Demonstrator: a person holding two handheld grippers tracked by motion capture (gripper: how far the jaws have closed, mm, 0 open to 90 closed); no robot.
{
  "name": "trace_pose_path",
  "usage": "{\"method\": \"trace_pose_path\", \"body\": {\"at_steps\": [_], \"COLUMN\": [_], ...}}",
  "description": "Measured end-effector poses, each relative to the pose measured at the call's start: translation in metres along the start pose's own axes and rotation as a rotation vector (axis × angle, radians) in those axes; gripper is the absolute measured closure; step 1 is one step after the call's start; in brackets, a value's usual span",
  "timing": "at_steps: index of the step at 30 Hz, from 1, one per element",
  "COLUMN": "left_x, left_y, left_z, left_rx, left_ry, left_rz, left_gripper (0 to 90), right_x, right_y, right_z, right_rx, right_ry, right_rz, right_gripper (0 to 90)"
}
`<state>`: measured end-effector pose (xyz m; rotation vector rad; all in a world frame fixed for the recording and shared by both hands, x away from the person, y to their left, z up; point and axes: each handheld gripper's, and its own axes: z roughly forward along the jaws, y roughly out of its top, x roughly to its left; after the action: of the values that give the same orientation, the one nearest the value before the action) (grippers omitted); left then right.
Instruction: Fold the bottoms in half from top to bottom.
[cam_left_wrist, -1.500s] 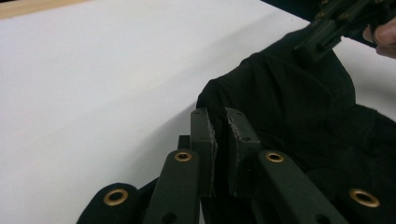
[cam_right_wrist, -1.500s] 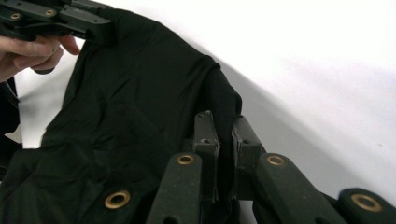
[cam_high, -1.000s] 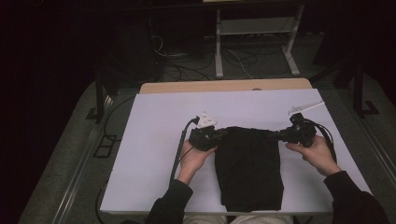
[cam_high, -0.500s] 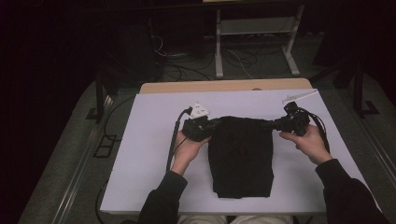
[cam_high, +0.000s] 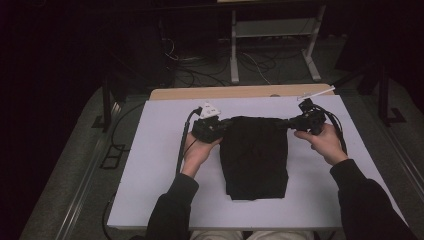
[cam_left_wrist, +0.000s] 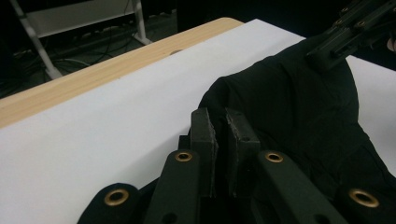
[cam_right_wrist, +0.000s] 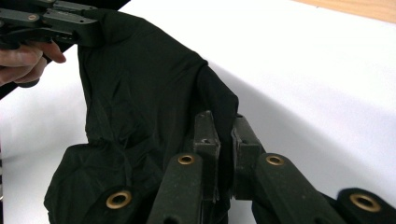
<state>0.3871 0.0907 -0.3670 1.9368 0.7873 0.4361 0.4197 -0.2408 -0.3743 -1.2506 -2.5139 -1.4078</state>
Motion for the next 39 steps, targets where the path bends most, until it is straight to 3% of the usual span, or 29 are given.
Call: {"method": "trace_pose_path", "body": {"at_steps": [2, 5, 16, 31, 39], "left_x": [0.002, 0.01, 0.027, 0.059, 0.07], "left_y": [0.001, 0.002, 0.001, -0.007, -0.013], "left_z": [0.0, -0.002, -0.001, 0.02, 0.042], "left_rx": [-0.001, -0.023, -0.005, 0.012, 0.003], "left_ry": [0.001, -0.015, 0.033, 0.09, 0.095], "left_rz": [-0.003, -0.053, -0.052, -0.05, -0.05], "left_gripper": [82.1, 82.3, 83.7, 84.2, 84.0], "right_x": [-0.001, -0.005, -0.007, -0.015, -0.027], "right_y": [0.001, 0.006, 0.015, 0.033, 0.034], "right_z": [0.001, 0.005, 0.025, 0.056, 0.071], "right_rx": [-0.002, -0.012, -0.029, -0.016, -0.022], "right_ry": [0.0, 0.003, 0.01, -0.027, -0.047], "right_rz": [0.004, 0.018, 0.038, 0.052, 0.066], "right_gripper": [83.2, 83.2, 83.2, 83.2, 83.2]}}
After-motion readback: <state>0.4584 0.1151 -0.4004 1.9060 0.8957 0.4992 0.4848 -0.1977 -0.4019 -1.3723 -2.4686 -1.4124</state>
